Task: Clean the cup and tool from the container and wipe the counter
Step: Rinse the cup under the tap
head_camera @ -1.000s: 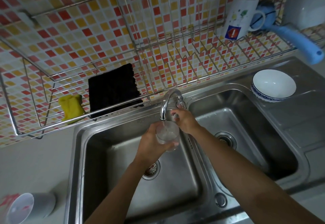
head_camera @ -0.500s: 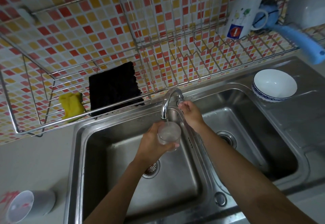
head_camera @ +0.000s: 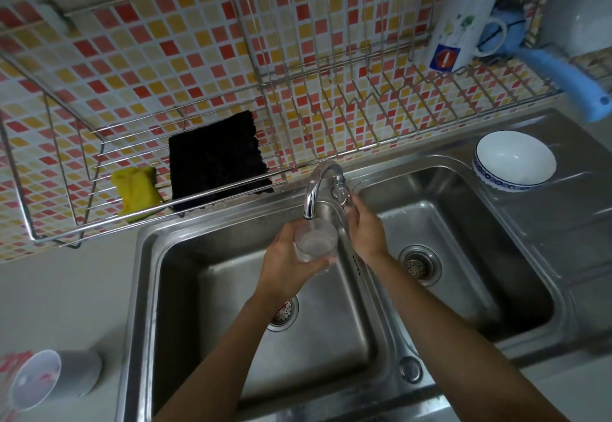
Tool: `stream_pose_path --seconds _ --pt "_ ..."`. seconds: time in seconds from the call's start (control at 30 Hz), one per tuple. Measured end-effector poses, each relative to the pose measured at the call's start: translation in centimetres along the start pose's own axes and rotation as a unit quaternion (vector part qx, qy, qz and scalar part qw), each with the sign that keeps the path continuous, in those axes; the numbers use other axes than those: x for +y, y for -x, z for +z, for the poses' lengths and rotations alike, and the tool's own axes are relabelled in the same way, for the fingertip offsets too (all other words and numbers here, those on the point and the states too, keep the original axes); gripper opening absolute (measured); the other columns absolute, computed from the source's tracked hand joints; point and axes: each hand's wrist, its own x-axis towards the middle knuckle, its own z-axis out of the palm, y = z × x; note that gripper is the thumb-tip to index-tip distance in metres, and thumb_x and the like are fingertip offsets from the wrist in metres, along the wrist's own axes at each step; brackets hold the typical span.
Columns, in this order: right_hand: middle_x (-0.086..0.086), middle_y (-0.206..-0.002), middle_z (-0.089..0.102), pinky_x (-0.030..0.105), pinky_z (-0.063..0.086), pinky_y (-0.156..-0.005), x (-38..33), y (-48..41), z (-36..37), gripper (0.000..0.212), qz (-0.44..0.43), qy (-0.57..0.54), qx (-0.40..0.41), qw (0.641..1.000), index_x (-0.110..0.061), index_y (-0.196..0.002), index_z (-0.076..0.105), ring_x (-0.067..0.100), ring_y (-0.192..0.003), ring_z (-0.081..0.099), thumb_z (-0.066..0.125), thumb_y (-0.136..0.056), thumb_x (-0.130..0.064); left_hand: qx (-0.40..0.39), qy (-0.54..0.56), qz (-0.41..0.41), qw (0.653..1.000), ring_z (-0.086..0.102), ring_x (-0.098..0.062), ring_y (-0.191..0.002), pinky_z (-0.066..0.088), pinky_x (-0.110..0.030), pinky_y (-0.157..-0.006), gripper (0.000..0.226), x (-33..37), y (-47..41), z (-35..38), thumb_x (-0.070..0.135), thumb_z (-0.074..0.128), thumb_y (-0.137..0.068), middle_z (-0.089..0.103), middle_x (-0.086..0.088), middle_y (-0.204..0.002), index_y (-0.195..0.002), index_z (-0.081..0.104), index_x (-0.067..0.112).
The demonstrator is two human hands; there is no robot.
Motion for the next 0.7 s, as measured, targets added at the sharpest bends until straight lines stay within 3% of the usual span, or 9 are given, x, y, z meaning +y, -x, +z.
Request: stream_pose_path --seconds 0.13,0.23,0.3,0.4,0.43,0.57,0.7 --pt "0.009 -0.146 0.045 0.048 0.044 -0.103 5.1 5.8 0.8 0.051 -0.013 0.108 -0.015 0.994 -0.015 -0.146 0.035 0.028 -0.131 0.046 0.044 -0.098 -0.032 0.014 -0.004 0.021 1.000 0.057 -0.006 -0.104 0.036 0.002 -0.078 0.077 -1.0 -0.1 0.1 0.035 0.092 -0.059 0.060 0.010 -0.119 -0.123 0.051 0.030" --pt "0.009 -0.152 0.036 0.038 0.027 -0.116 7.2 8.9 1.1 0.052 -0.073 0.215 -0.033 0.973 -0.008 -0.146 0.037 0.023 -0.143 0.026 0.032 -0.099 -0.030 0.026 -0.003 0.029 0.999 0.055 -0.007 -0.107 0.042 -0.009 -0.085 0.080 -1.6 -0.4 0.3 0.032 0.092 -0.059 0.054 0.007 -0.120 -0.126 0.050 0.024" --pt "0.012 -0.150 0.040 0.038 0.029 -0.114 7.3 8.9 1.1 0.050 -0.091 0.247 -0.019 0.965 -0.004 -0.143 0.041 0.026 -0.142 0.029 0.033 -0.098 -0.023 0.023 -0.018 0.036 0.999 0.052 -0.007 -0.107 0.044 -0.019 -0.090 0.082 -1.7 -0.7 0.3 0.029 0.091 -0.059 0.051 0.004 -0.121 -0.129 0.049 0.022" --pt "0.020 -0.145 0.043 0.047 0.035 -0.111 7.7 8.7 1.6 0.052 -0.121 0.301 -0.023 0.946 0.002 -0.139 0.044 0.033 -0.138 0.037 0.052 -0.088 0.003 0.016 -0.065 0.042 0.997 0.049 -0.010 -0.108 0.045 -0.033 -0.098 0.086 -2.2 -1.1 0.5 0.029 0.091 -0.057 0.046 0.002 -0.123 -0.131 0.048 0.021" --pt "0.022 -0.144 0.043 0.048 0.035 -0.111 7.8 8.6 1.6 0.052 -0.131 0.311 -0.028 0.941 0.003 -0.138 0.044 0.034 -0.136 0.039 0.048 -0.086 0.006 0.015 -0.093 0.035 0.995 0.050 -0.014 -0.111 0.043 -0.039 -0.100 0.087 -2.3 -1.3 0.7 0.031 0.090 -0.057 0.044 0.002 -0.124 -0.132 0.047 0.022" --pt "0.025 -0.140 0.047 0.050 0.034 -0.111 7.7 8.8 1.4 0.054 -0.142 0.332 -0.034 0.932 0.007 -0.135 0.047 0.035 -0.132 0.044 0.032 -0.083 0.002 0.008 -0.225 0.030 0.974 0.045 -0.021 -0.121 0.029 -0.043 -0.100 0.085 -3.3 -1.5 1.4 0.038 0.086 -0.058 0.042 -0.001 -0.131 -0.133 0.045 0.029" --pt "0.024 -0.141 0.046 0.047 0.031 -0.114 7.8 8.5 1.6 0.055 -0.148 0.338 -0.033 0.929 0.007 -0.136 0.045 0.034 -0.134 0.043 0.054 -0.082 0.006 -0.016 -0.313 0.012 0.950 0.043 -0.025 -0.124 0.025 -0.048 -0.106 0.083 -5.2 -1.3 2.3 0.042 0.083 -0.063 0.039 -0.005 -0.134 -0.135 0.043 0.028"
